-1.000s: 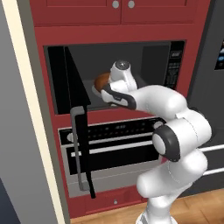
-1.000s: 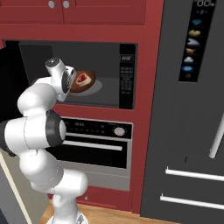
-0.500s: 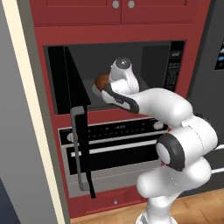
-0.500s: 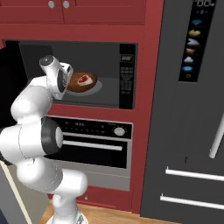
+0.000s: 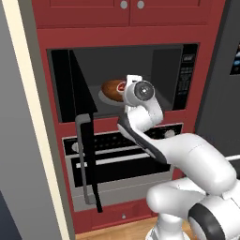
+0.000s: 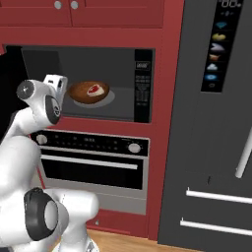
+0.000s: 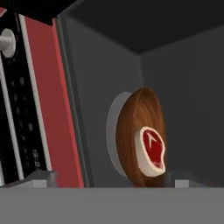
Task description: Remove the orange from the bowl and place it on the small plate. Then place the bowl with only the steak in the microwave, close the door, and press the start button to microwave the steak.
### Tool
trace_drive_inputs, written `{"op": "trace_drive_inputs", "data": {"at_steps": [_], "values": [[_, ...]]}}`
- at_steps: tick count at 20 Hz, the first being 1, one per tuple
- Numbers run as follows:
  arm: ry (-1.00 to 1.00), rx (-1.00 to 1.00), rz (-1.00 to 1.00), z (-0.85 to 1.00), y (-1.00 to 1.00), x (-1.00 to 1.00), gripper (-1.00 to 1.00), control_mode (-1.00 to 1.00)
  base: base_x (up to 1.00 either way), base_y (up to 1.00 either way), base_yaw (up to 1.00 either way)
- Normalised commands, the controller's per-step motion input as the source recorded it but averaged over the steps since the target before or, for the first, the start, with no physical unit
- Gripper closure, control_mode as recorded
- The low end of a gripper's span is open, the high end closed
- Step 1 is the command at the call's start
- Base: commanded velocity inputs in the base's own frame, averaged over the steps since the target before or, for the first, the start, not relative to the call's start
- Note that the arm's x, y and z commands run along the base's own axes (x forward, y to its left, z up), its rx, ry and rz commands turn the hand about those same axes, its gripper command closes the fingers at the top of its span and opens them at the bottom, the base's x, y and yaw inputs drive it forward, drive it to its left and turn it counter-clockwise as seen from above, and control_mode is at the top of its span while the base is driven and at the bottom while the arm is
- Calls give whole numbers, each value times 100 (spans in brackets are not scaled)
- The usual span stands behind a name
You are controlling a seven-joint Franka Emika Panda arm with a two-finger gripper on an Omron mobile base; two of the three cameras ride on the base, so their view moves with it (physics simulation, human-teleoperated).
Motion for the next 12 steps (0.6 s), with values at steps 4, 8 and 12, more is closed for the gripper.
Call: {"op": "trace_drive_inputs", "data": {"at_steps": [4, 8, 12], "values": [[-9, 2, -4, 45, -2, -100, -100, -100, 0, 0, 0], [-10, 5, -6, 50, -15, -100, -100, -100, 0, 0, 0], [-4, 6, -4, 53, -15, -100, -100, -100, 0, 0, 0]]}}
